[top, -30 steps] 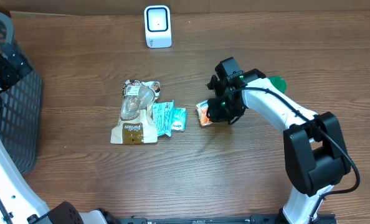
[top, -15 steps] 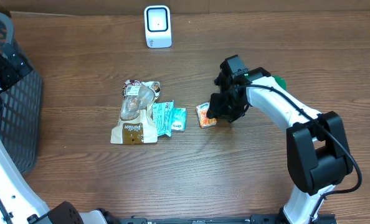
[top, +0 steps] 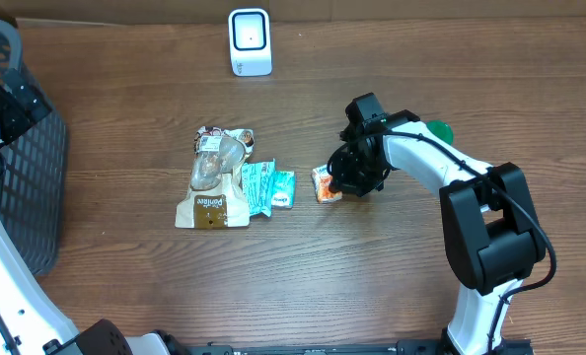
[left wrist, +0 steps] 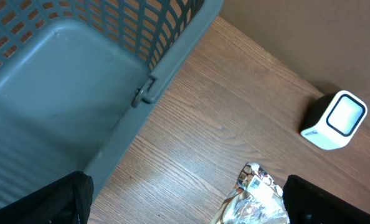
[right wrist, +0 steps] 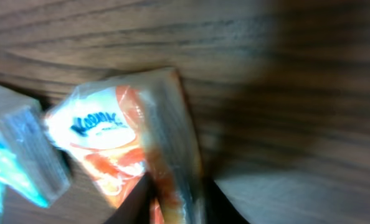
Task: Scan the item barcode
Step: 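Lift Kleenex pack with right gripper and carry toward scanner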
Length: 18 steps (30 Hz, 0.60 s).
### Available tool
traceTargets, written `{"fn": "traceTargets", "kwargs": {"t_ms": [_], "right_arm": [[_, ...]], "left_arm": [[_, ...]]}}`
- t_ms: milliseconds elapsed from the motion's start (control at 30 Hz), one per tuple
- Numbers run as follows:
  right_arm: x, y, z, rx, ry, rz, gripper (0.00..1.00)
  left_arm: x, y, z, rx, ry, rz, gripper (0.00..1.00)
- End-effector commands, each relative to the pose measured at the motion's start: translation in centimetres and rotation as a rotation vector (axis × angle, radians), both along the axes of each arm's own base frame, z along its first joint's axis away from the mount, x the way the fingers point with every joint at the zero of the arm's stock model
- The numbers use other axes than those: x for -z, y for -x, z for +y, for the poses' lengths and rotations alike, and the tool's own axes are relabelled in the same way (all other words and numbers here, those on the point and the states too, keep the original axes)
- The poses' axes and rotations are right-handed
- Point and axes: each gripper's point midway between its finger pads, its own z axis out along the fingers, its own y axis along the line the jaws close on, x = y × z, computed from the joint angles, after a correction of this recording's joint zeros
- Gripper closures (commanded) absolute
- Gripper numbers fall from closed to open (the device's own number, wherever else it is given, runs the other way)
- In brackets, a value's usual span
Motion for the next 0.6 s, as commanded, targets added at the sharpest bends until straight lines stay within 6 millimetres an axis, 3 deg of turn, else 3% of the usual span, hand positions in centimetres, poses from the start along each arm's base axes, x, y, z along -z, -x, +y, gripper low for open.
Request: {"fn": "traceTargets", "kwargs": {"t_ms": [0,100,167,300,333,433,567], "right_arm": [[1.1,0.6,-0.5,0.002,0.026,0.031,0.96],[-0.4,1.1,0.8,-0.024,-0.059,0.055,0.96],[-3.0,1.2,2.5,-0.073,-0.171,0.05,0.96],[-10.7,0.7,6.5,-0.165,-0.521,-0.021,0.96],[-13.7,0.4,7.5,-0.197,-0.655,-0.06,0.96],[-20.0,0.0,8.7,-0.291,-0.981,-0.144,0.96],[-23.5,-0.3,8.2,-0.347,-1.163,-0.17,0.96]], "left_arm": [[-0.3,0.0,0.0,0.014,-0.02,-0.004,0.0],[-0.3,0.0,0.0,0.014,-0.02,-0.004,0.0],[-0.3,0.0,0.0,0.014,-0.02,-0.004,0.0],[-0.3,0.0,0.0,0.014,-0.02,-0.004,0.0],[-0.3,0.0,0.0,0.014,-0.02,-0.004,0.0],[-0.3,0.0,0.0,0.014,-0.02,-0.004,0.0],[-0.3,0.0,0.0,0.014,-0.02,-0.004,0.01]]}}
